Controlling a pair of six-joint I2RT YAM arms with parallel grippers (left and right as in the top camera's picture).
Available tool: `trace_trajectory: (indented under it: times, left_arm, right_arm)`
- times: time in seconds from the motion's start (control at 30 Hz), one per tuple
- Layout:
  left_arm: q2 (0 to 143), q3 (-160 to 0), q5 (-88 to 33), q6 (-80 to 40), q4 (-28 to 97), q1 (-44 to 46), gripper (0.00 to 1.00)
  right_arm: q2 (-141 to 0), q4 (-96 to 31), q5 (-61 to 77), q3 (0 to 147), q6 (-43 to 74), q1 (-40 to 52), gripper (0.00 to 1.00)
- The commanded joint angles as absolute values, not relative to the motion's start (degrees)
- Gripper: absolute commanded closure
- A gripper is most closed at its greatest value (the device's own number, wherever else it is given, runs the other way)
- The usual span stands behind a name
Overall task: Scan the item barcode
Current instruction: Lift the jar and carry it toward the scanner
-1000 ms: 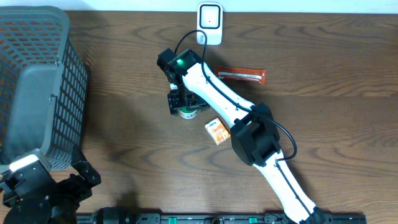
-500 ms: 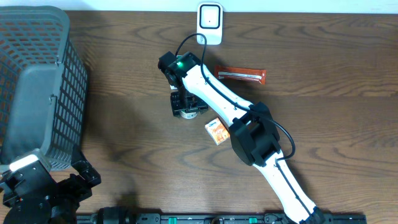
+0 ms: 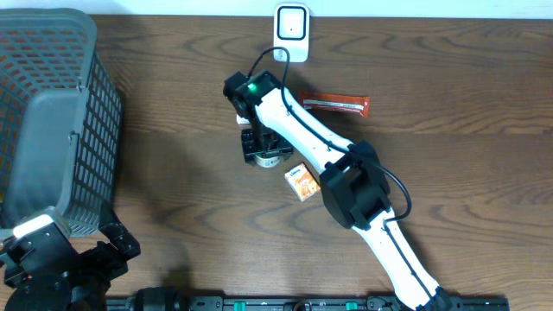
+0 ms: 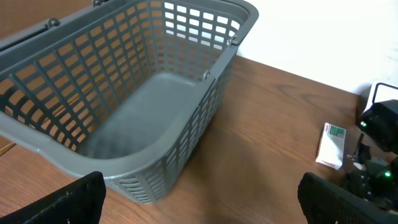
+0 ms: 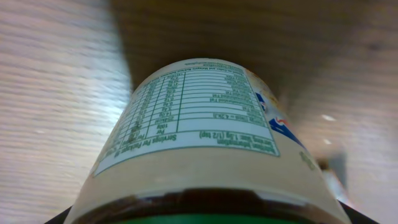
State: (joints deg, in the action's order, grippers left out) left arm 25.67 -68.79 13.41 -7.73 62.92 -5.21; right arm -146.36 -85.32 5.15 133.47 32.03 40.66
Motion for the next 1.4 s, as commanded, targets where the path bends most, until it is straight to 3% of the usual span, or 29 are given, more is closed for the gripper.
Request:
trace_trajectory:
  times: [0.0,0.27,0.47,0.93,1.37]
  left_arm:
    - [25.8,-68.47,13.04,-8.19,62.98,-5.41,0.0]
    - [25.8,-68.45,13.04,-8.19,62.98,-5.41,0.0]
    - [25.8,-68.47,13.06,-8.19,62.98,-5.41,0.0]
    - [25.8,-68.45,13.04,-8.19,62.98,-5.41,0.0]
    - [25.8,-68.45,13.06,-8.19,62.98,-5.41,0.0]
  right_arm:
    - [-144.03,-86.8,5.08,137.21,32.1,39.94,0.63]
    - [-143.61,-96.23,9.39,146.8,32.03,38.87,0.61]
    - [-142.17,-97.3,28.62,152.94,24.23,34.74,0.57]
    - [-140.75,-97.3,59.33,153.23,21.76,22.59,0.57]
    - [-140.75,-97.27,71.68,153.23,19.18,20.64,0.56]
